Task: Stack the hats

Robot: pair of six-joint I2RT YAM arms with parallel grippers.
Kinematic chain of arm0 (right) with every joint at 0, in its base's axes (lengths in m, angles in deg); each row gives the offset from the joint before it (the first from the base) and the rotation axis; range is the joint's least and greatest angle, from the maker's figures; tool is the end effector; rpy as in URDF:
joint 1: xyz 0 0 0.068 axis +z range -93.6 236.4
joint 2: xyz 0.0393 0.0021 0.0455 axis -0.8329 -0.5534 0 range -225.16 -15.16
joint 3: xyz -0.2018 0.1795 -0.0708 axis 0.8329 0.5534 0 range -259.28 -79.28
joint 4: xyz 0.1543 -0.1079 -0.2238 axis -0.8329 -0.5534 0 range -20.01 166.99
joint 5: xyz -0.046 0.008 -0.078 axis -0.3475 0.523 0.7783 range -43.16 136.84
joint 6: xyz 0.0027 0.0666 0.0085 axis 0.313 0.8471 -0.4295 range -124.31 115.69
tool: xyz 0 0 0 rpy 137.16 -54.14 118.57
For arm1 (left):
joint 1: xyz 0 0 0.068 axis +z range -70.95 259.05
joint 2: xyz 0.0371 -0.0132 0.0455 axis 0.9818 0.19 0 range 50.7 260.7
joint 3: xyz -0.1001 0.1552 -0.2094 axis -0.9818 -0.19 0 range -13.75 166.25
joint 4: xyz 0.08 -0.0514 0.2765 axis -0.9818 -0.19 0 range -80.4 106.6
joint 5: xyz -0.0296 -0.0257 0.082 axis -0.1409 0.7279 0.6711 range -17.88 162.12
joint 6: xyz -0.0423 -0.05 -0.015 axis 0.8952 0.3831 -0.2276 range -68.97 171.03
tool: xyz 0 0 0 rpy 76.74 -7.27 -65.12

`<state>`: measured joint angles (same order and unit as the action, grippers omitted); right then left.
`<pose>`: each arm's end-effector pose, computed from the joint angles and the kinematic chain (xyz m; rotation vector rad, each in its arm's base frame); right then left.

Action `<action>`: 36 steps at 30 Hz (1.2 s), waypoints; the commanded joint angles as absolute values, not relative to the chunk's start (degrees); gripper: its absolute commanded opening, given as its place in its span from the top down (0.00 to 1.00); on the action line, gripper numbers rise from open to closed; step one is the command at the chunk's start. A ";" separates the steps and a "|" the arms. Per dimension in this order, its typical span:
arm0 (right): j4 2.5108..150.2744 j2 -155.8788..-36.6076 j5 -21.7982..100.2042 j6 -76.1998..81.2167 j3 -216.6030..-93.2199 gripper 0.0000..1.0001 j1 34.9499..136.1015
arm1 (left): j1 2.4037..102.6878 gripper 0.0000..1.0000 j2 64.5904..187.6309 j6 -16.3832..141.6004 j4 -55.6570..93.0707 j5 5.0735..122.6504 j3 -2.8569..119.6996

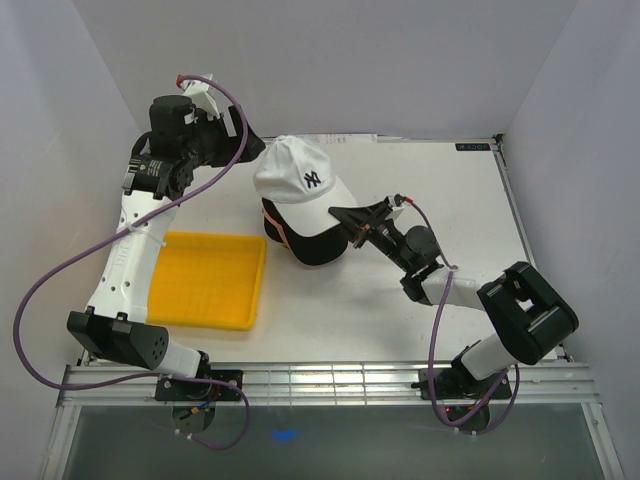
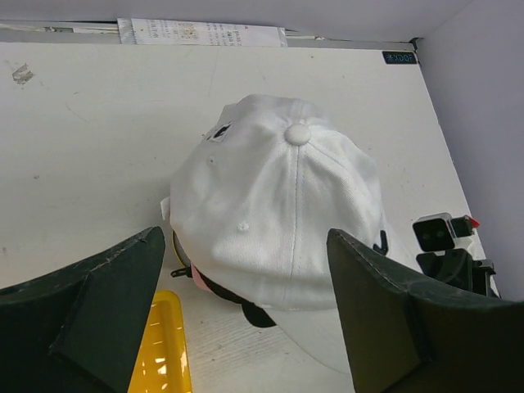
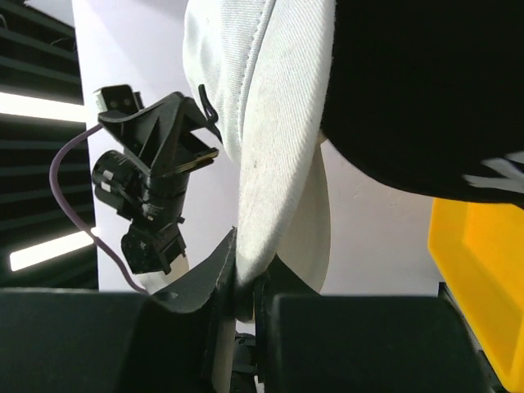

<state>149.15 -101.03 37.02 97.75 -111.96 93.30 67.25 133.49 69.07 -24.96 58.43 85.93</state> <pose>0.2623 0.2085 0.2382 0.6930 1.4392 2.1289 0.3390 -0.0838 0.4675 0.0456 2.0340 -0.5702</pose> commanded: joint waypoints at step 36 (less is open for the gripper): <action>169.45 -117.90 29.00 101.95 -95.10 0.92 89.09 | 67.44 0.10 138.85 74.05 -14.78 54.37 78.10</action>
<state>164.51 -114.12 31.84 103.31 -98.24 89.24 67.25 137.82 72.68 -17.59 56.13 78.76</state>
